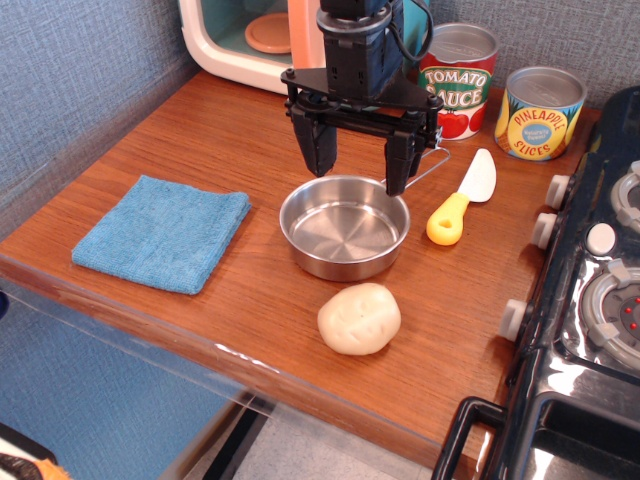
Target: Move the blue cloth in front of the microwave.
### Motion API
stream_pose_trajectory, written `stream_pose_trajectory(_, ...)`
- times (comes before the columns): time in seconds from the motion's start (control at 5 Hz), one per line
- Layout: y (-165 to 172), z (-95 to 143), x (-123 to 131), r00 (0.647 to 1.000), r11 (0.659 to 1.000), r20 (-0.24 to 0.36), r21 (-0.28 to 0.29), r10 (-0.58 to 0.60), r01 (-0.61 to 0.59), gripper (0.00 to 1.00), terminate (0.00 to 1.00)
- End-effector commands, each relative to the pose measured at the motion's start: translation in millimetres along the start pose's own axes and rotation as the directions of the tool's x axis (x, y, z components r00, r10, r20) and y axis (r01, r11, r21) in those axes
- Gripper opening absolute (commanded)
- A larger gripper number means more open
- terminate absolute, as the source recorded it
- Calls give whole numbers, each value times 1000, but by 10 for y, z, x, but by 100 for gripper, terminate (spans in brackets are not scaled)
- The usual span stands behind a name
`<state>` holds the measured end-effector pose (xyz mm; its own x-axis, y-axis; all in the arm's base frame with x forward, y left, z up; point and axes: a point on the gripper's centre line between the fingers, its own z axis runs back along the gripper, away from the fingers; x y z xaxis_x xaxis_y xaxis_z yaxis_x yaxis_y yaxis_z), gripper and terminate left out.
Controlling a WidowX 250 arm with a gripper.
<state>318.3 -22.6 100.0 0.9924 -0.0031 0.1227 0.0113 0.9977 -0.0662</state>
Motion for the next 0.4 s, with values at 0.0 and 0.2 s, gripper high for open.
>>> stream_pose_trajectory(0.0,0,0,0,1000,1000,0,0,0,0,100,0)
stream_pose_trajectory(0.2,134,4,-21,999,1000,29,-6,28,-28,100,0)
